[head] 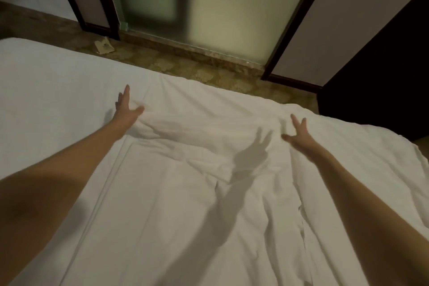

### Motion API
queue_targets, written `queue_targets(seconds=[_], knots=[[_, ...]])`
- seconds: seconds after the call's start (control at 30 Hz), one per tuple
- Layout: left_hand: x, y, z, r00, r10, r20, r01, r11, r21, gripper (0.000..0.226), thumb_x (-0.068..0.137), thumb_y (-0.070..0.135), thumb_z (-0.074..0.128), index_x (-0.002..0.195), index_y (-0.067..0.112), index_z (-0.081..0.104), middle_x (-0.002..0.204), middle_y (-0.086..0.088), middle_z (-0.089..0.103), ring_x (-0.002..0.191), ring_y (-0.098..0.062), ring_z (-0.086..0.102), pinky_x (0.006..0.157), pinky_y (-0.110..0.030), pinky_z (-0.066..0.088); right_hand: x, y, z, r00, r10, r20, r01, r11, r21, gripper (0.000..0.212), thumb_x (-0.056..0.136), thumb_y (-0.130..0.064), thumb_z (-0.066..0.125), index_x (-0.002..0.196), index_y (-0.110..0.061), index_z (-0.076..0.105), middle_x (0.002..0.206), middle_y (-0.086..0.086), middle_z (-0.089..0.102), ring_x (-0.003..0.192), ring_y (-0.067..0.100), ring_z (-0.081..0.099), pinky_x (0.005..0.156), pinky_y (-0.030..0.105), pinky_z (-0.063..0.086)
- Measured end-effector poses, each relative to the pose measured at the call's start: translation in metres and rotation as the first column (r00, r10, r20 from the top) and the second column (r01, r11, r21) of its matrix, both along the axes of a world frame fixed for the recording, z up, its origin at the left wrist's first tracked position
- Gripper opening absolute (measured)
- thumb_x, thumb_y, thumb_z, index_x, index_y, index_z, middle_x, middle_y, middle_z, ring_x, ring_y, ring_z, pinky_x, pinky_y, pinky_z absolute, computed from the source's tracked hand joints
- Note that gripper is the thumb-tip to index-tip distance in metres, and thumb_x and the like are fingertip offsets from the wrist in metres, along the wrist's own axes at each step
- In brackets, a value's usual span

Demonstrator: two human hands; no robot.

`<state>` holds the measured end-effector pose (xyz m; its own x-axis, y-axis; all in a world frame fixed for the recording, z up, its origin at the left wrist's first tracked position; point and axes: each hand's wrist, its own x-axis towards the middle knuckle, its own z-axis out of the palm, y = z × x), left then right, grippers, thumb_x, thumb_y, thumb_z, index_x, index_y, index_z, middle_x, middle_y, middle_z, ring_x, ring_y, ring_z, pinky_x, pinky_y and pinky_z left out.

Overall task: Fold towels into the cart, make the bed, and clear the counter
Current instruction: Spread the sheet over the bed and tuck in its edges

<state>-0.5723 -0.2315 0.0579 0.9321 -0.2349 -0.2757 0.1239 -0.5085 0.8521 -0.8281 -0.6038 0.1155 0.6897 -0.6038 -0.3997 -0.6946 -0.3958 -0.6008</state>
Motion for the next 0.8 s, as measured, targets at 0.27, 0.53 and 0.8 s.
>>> queue_targets(seconds=[0.27,0.53,0.8], knots=[[-0.075,0.018,0.003,0.986,-0.148,0.078,0.129,0.970,0.207,0.056,0.096,0.012,0.051,0.147,0.017,0.030,0.158,-0.012,0.013,0.146,-0.028,0.004,0.117,-0.040,0.011,-0.077,0.076,-0.014,0.976,0.099,-0.196,-0.121,0.987,-0.103,0.074,0.098,-0.036,0.047,0.152,-0.015,0.001,0.159,0.005,-0.010,0.147,0.024,-0.009,0.117,0.049,0.007],[-0.194,0.091,0.078,0.900,-0.374,0.225,0.257,0.870,0.421,0.050,0.097,0.019,0.048,0.145,0.015,0.034,0.157,-0.004,0.022,0.147,-0.024,0.007,0.115,-0.042,0.008,-0.149,0.191,0.060,0.973,0.130,-0.193,-0.174,0.957,-0.232,0.070,0.099,-0.044,0.039,0.152,-0.020,0.001,0.160,0.001,-0.008,0.147,0.020,-0.007,0.115,0.052,0.004],[-0.289,0.209,0.165,0.877,-0.415,0.240,0.265,0.837,0.478,0.048,0.097,0.020,0.047,0.143,0.018,0.037,0.148,-0.004,0.038,0.136,-0.023,0.032,0.113,-0.039,0.024,-0.185,0.309,0.105,0.947,0.277,-0.163,-0.318,0.881,-0.349,0.062,0.099,-0.046,0.036,0.151,-0.021,0.016,0.159,0.002,0.014,0.147,0.022,0.005,0.116,0.049,0.012]])
